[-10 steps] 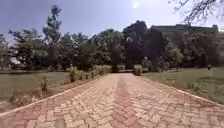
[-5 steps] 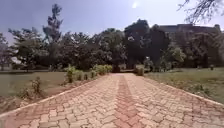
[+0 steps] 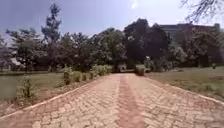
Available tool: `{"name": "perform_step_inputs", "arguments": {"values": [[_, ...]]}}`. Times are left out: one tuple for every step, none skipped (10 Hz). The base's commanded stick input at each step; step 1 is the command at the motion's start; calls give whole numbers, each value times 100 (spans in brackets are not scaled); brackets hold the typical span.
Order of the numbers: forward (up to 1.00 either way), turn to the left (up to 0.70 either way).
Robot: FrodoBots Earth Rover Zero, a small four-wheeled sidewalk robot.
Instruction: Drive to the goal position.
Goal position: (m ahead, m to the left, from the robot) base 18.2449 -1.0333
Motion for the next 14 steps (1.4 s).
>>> {"name": "perform_step_inputs", "arguments": {"values": [[70,0],[70,0],[70,0],[70,0],[70,0],[70,0],[70,0],[70,0],[70,0],[70,0],[70,0],[70,0],[70,0],[70,0]]}}
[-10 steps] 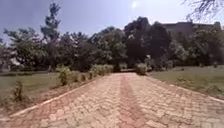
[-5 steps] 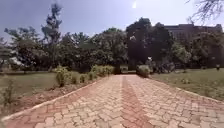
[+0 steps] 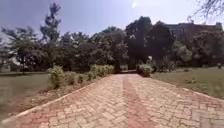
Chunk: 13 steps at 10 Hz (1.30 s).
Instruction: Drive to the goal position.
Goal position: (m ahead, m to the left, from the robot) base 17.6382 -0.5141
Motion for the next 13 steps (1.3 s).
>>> {"name": "perform_step_inputs", "arguments": {"values": [[70,0],[70,0],[70,0],[70,0],[70,0],[70,0],[70,0],[70,0],[70,0],[70,0],[70,0],[70,0],[70,0]]}}
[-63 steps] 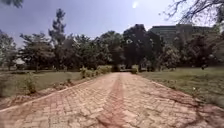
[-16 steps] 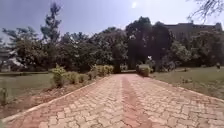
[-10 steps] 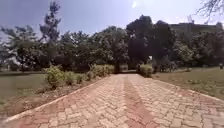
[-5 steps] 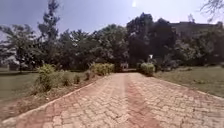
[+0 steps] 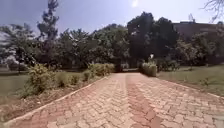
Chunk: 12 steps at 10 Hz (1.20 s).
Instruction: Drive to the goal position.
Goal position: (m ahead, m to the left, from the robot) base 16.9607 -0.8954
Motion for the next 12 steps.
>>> {"name": "perform_step_inputs", "arguments": {"values": [[70,0],[70,0],[70,0],[70,0],[70,0],[70,0],[70,0],[70,0],[70,0],[70,0],[70,0],[70,0]]}}
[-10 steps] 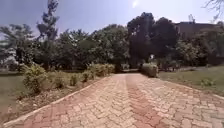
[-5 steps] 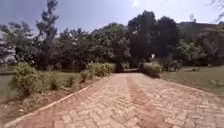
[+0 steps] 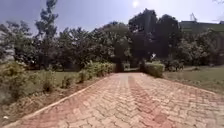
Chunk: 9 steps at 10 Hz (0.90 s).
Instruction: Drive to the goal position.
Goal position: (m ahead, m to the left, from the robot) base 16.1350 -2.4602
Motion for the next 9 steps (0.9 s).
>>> {"name": "perform_step_inputs", "arguments": {"values": [[70,0],[70,0],[70,0],[70,0],[70,0],[70,0],[70,-8],[70,-8],[70,-35]]}}
